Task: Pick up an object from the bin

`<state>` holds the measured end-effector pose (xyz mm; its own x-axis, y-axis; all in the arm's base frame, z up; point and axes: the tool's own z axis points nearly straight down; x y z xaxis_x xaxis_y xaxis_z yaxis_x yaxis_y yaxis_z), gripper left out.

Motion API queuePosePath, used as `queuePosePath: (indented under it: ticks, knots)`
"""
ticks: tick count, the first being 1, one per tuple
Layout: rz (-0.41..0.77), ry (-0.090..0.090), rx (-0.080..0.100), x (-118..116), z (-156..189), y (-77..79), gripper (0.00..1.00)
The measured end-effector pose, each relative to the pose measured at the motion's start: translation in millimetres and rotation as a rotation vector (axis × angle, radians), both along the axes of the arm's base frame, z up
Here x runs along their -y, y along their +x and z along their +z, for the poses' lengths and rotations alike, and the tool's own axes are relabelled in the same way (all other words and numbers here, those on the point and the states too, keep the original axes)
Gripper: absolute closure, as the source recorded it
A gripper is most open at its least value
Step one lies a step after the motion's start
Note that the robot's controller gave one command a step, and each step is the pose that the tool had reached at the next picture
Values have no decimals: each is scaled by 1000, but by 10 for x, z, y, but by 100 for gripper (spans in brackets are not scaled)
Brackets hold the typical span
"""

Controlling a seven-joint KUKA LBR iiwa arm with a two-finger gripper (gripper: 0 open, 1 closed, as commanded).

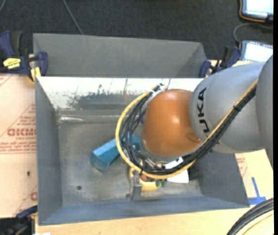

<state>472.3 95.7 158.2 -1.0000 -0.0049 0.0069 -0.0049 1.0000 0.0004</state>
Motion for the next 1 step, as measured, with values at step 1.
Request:
queuePosePath:
  ticks: [1]
  knots:
    - [-4, 1, 9, 4, 43, 19, 0]
